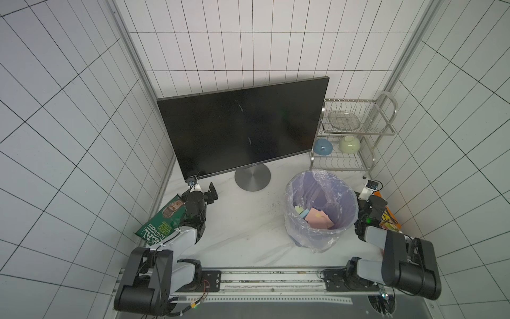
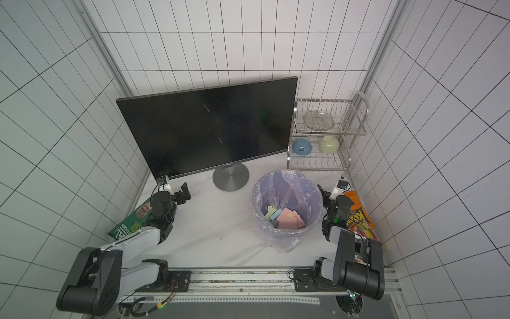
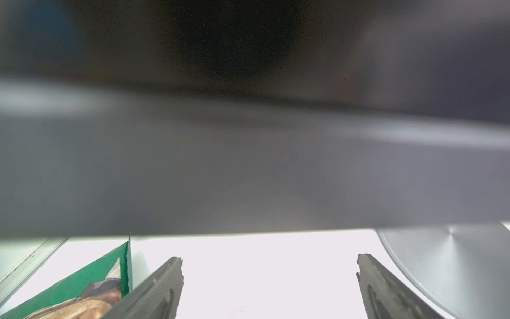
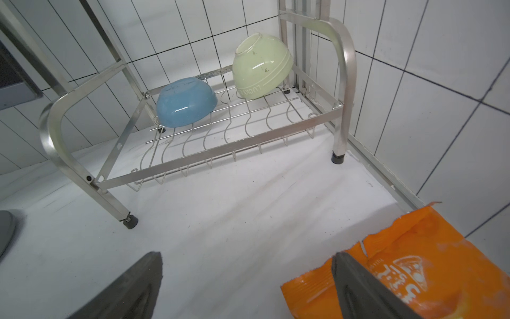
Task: Remove the sticky note from the monitor
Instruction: Reset both arms
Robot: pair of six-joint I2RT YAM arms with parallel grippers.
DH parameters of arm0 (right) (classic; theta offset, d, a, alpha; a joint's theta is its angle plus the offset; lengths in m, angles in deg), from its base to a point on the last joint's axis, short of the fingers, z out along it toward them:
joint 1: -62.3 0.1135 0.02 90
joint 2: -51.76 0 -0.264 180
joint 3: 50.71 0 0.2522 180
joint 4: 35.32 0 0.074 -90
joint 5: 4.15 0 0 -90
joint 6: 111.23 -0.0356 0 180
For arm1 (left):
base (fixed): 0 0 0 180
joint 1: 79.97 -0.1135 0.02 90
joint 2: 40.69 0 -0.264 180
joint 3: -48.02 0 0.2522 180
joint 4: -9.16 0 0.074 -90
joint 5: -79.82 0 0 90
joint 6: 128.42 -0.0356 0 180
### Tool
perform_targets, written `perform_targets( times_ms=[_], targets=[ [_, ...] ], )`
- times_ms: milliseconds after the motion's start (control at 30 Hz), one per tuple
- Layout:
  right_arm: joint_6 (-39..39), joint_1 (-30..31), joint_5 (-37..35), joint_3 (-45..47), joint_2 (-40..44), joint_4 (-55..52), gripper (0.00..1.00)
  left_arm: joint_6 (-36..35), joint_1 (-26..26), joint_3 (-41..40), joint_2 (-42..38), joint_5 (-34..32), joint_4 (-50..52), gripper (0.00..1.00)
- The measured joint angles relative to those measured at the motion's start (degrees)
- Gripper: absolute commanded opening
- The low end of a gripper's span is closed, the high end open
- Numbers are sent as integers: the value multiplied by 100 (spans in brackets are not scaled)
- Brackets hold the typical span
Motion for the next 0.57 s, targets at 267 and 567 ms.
perform_targets(
  times_ms=[267,567],
  targets=[
    [153,138,57,-9,-4,-4,99,42,0,116,151,-109,-4,98],
    [271,240,87,-74,-4,-81,99,76,0,116,157,-177,-7,98]
  ],
)
